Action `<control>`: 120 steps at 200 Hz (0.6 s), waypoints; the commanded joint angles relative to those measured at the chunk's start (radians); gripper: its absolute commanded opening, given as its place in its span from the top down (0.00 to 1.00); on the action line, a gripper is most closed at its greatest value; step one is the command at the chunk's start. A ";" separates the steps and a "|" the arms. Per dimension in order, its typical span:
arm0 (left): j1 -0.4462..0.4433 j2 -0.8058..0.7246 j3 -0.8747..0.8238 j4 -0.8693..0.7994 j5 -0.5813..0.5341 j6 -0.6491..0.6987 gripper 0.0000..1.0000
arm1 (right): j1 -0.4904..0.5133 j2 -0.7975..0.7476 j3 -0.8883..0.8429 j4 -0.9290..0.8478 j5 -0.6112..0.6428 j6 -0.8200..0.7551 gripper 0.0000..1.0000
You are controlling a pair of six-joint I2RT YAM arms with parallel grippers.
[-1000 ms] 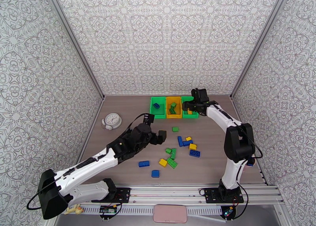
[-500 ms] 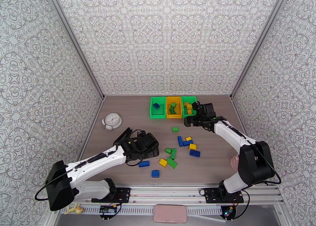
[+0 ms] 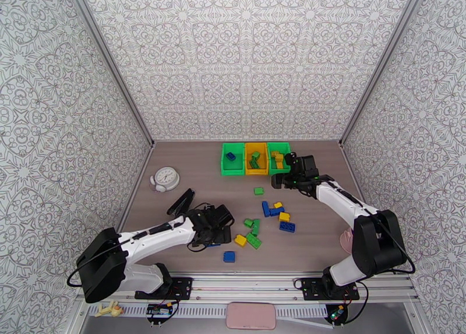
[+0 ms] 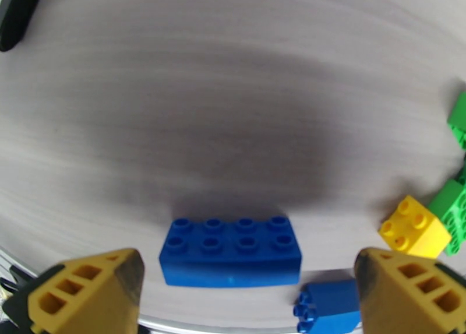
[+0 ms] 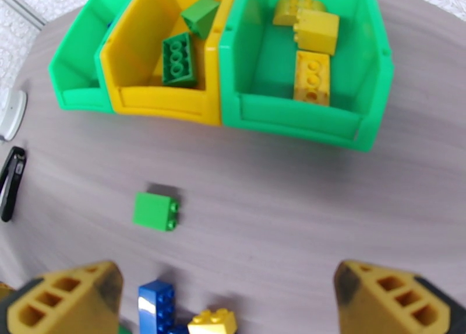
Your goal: Sort the legos into containers by color
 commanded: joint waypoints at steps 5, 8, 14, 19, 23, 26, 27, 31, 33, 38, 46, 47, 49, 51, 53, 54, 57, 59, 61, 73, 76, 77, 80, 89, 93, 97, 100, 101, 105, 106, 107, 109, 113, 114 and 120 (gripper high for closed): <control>0.016 0.022 -0.024 0.058 0.035 0.027 0.00 | 0.005 -0.019 -0.019 0.012 -0.002 0.024 0.00; 0.017 0.024 -0.024 0.058 0.035 0.029 0.00 | 0.005 -0.018 -0.020 0.013 -0.003 0.025 0.00; 0.019 0.030 -0.025 0.056 0.036 0.033 0.01 | 0.005 -0.018 -0.020 0.012 -0.004 0.027 0.00; 0.022 0.035 -0.025 0.058 0.036 0.037 0.01 | 0.005 -0.018 -0.021 0.012 -0.004 0.026 0.00; 0.023 0.039 -0.025 0.060 0.035 0.040 0.01 | 0.005 -0.017 -0.020 0.012 -0.005 0.027 0.00; 0.024 0.043 -0.026 0.061 0.035 0.044 0.01 | 0.005 -0.017 -0.020 0.012 -0.007 0.027 0.00; 0.025 0.044 -0.025 0.062 0.036 0.045 0.01 | 0.005 -0.017 -0.020 0.012 -0.007 0.027 0.00; 0.027 0.048 -0.026 0.066 0.037 0.052 0.02 | 0.005 -0.015 -0.020 0.012 -0.007 0.028 0.00; 0.029 0.051 -0.025 0.067 0.037 0.054 0.02 | 0.004 -0.015 -0.019 0.012 -0.007 0.028 0.00; 0.031 0.058 -0.025 0.069 0.038 0.059 0.02 | 0.005 -0.015 -0.020 0.012 -0.008 0.028 0.00; 0.035 0.070 -0.019 0.067 0.039 0.067 0.04 | 0.005 -0.015 -0.020 0.010 -0.008 0.028 0.00; 0.034 0.072 -0.019 0.067 0.038 0.068 0.04 | 0.005 -0.015 -0.020 0.010 -0.007 0.028 0.00; 0.035 0.075 -0.017 0.067 0.038 0.069 0.05 | 0.005 -0.014 -0.019 0.011 -0.007 0.028 0.00; 0.036 0.078 -0.015 0.066 0.039 0.071 0.05 | 0.005 -0.015 -0.018 0.009 -0.007 0.028 0.00; 0.037 0.081 -0.013 0.064 0.039 0.072 0.05 | 0.005 -0.015 -0.017 0.009 -0.008 0.027 0.00; 0.037 0.083 -0.012 0.063 0.039 0.073 0.06 | 0.005 -0.015 -0.017 0.008 -0.006 0.028 0.00; 0.036 0.087 -0.008 0.062 0.038 0.075 0.06 | 0.005 -0.015 -0.017 0.007 -0.005 0.028 0.00; 0.037 0.089 -0.006 0.060 0.039 0.077 0.07 | 0.005 -0.015 -0.017 0.007 -0.005 0.028 0.00; 0.037 0.091 -0.004 0.058 0.039 0.078 0.07 | 0.005 -0.015 -0.017 0.006 -0.005 0.028 0.00; 0.037 0.105 0.007 0.050 0.036 0.082 0.11 | 0.005 -0.015 -0.015 0.005 -0.002 0.028 0.00; 0.037 0.107 0.010 0.049 0.035 0.084 0.12 | 0.005 -0.014 -0.015 0.004 -0.002 0.028 0.00; 0.037 0.108 0.010 0.049 0.036 0.084 0.12 | 0.005 -0.014 -0.014 0.003 -0.001 0.028 0.00; 0.038 0.110 0.012 0.048 0.037 0.084 0.13 | 0.005 -0.014 -0.014 0.003 -0.002 0.028 0.00; 0.039 0.116 0.014 0.048 0.036 0.083 0.17 | 0.005 -0.012 -0.011 0.001 0.000 0.028 0.00; 0.038 0.118 0.014 0.048 0.038 0.083 0.19 | 0.005 -0.011 -0.009 0.000 0.001 0.028 0.00; 0.038 0.119 0.015 0.047 0.038 0.081 0.21 | 0.005 -0.009 -0.008 -0.002 0.001 0.028 0.00; 0.038 0.121 0.015 0.047 0.038 0.081 0.22 | 0.005 -0.009 -0.006 -0.002 0.002 0.028 0.00; 0.039 0.121 0.015 0.047 0.038 0.080 0.22 | 0.005 -0.009 -0.005 -0.002 0.002 0.028 0.00; 0.038 0.121 0.015 0.047 0.039 0.079 0.24 | 0.004 -0.008 -0.003 -0.002 0.003 0.028 0.00; 0.038 0.121 0.015 0.047 0.039 0.078 0.24 | 0.005 -0.008 -0.002 -0.002 0.003 0.028 0.00; 0.039 0.121 0.015 0.047 0.040 0.078 0.25 | 0.004 -0.008 -0.002 -0.002 0.003 0.028 0.00; 0.039 0.121 0.016 0.047 0.039 0.078 0.26 | 0.004 -0.006 -0.002 -0.002 0.003 0.028 0.00; 0.039 0.120 0.017 0.046 0.039 0.075 0.28 | 0.005 -0.006 0.001 -0.002 0.003 0.028 0.00; 0.039 0.120 0.017 0.046 0.038 0.075 0.28 | 0.005 -0.006 0.001 -0.003 0.003 0.028 0.00; 0.038 0.118 0.019 0.042 0.037 0.073 0.31 | 0.005 -0.004 0.005 -0.003 0.004 0.028 0.00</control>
